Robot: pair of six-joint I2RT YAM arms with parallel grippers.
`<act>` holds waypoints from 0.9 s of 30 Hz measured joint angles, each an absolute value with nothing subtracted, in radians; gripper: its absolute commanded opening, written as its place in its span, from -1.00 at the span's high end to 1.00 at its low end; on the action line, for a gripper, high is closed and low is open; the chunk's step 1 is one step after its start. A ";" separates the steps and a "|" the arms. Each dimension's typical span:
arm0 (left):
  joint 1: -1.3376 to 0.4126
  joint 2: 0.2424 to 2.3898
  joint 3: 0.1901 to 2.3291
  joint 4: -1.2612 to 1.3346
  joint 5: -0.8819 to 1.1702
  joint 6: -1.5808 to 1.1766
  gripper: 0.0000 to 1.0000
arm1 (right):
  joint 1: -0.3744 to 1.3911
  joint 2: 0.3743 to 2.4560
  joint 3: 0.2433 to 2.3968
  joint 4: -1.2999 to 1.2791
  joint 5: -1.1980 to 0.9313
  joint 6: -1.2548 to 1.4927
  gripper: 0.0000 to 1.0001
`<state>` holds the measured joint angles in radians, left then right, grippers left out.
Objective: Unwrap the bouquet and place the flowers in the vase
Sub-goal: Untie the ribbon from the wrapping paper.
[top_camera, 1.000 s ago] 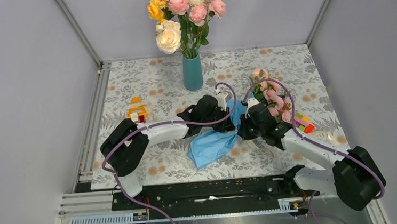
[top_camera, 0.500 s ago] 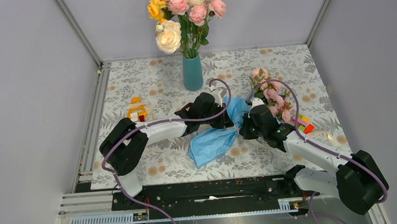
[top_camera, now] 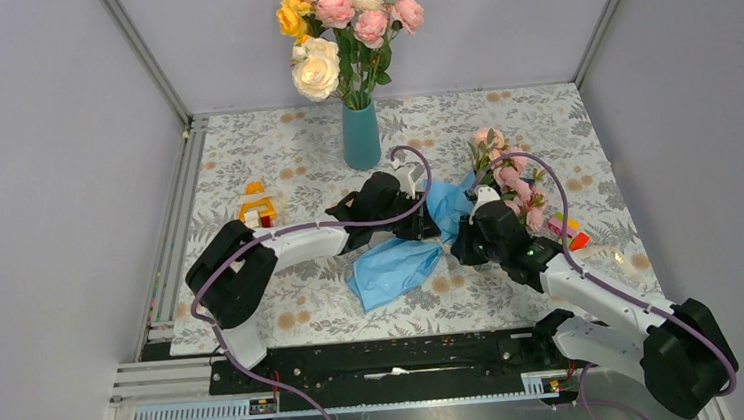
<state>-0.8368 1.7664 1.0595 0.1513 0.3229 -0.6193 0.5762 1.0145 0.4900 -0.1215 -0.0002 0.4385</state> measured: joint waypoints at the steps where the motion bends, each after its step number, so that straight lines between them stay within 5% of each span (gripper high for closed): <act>1: -0.837 1.766 1.060 0.151 0.323 -0.618 0.37 | 0.577 1.007 0.490 -0.121 -0.004 0.437 0.80; 27: -0.883 1.754 1.058 0.035 0.186 -0.805 0.26 | 0.576 1.028 0.489 -0.107 -0.029 0.430 0.70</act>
